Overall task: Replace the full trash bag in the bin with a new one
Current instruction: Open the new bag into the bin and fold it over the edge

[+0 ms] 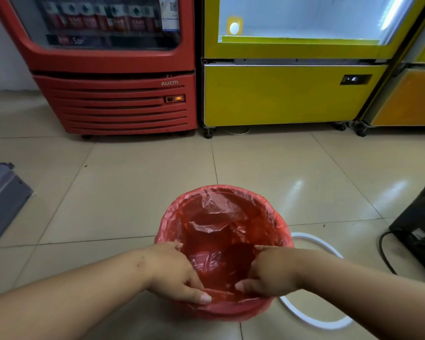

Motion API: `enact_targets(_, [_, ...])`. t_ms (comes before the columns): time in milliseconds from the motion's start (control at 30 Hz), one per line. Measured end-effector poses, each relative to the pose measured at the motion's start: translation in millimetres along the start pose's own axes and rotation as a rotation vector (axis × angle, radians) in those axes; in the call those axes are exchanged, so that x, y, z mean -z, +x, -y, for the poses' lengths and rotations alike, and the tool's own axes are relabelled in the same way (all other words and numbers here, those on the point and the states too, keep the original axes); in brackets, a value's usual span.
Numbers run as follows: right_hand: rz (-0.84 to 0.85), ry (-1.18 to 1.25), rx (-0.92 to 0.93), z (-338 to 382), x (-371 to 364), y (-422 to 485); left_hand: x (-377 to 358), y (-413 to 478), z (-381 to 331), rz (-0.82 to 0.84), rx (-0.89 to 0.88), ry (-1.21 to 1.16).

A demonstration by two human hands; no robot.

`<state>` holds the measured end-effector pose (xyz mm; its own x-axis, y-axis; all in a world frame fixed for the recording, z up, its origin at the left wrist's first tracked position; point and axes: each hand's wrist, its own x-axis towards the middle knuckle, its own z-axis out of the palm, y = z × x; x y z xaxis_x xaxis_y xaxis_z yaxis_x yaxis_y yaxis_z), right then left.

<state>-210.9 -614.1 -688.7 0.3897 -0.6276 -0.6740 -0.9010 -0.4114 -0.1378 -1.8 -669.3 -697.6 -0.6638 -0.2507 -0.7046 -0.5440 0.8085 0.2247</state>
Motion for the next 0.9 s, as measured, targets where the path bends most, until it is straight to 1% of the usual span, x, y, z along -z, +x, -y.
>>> enact_targets(67, [-0.136, 0.070, 0.031, -0.4, 4.6, -9.3, 0.8, -0.8, -0.8, -0.009, -0.008, 0.012])
enact_targets(100, [-0.186, 0.064, 0.062, -0.7, 5.4, -13.1, 1.1, -1.1, -0.2, -0.014, -0.008, 0.019])
enact_targets(233, [-0.356, -0.131, 0.236, -8.1, -7.8, -26.6, -0.5, 1.3, 4.3, -0.033, 0.001, 0.081])
enact_targets(267, [-0.380, -0.173, 0.260, -11.9, -14.1, -28.4, -1.4, 2.1, 5.3, -0.037, -0.002, 0.097])
enact_targets(333, [-0.480, -0.288, 0.313, -24.3, -34.3, -28.8, -3.2, 2.9, 6.3, -0.044, -0.017, 0.129])
enact_targets(433, [-0.672, -0.270, 0.343, -35.8, -60.8, -25.5, -5.6, 2.7, 6.9, -0.070, -0.044, 0.169])
enact_targets(500, [-0.759, -0.280, 0.353, -36.7, -71.4, -20.0, -8.9, 2.5, 8.6, -0.091, -0.056, 0.187])
enact_targets(567, [-0.809, -0.316, 0.335, -38.6, -76.9, -13.1, -11.8, 1.5, 10.5, -0.115, -0.050, 0.213])
enact_targets(633, [-0.817, -0.316, 0.333, -40.5, -76.8, -12.3, -12.8, 0.3, 10.1, -0.155, -0.047, 0.253])
enact_targets(700, [-0.816, -0.225, 0.349, -41.2, -73.0, -16.7, -12.4, -3.5, 8.7, -0.230, -0.046, 0.238])
enact_targets(733, [-0.849, -0.154, 0.327, -41.3, -69.3, -18.5, -12.2, -6.5, 8.5, -0.285, -0.025, 0.183])
enact_targets(767, [-0.917, -0.081, 0.273, -41.5, -63.9, -19.0, -12.3, -9.4, 9.6, -0.355, 0.016, 0.111])
enact_targets(800, [-1.002, -0.006, 0.177, -41.6, -56.5, -17.9, -11.9, -11.5, 10.5, -0.448, 0.078, 0.036])
enact_targets(833, [-1.089, 0.096, 0.047, -42.3, -48.4, -14.8, -12.0, -11.5, 11.8, -0.559, 0.163, -0.056])
enact_targets(867, [-1.128, 0.248, -0.103, -42.7, -39.1, -10.9, -11.9, -9.5, 13.2, -0.679, 0.267, -0.174])
enact_targets(900, [-1.082, 0.438, -0.243, -42.9, -30.7, -6.1, -11.5, -5.6, 14.6, -0.773, 0.386, -0.327])
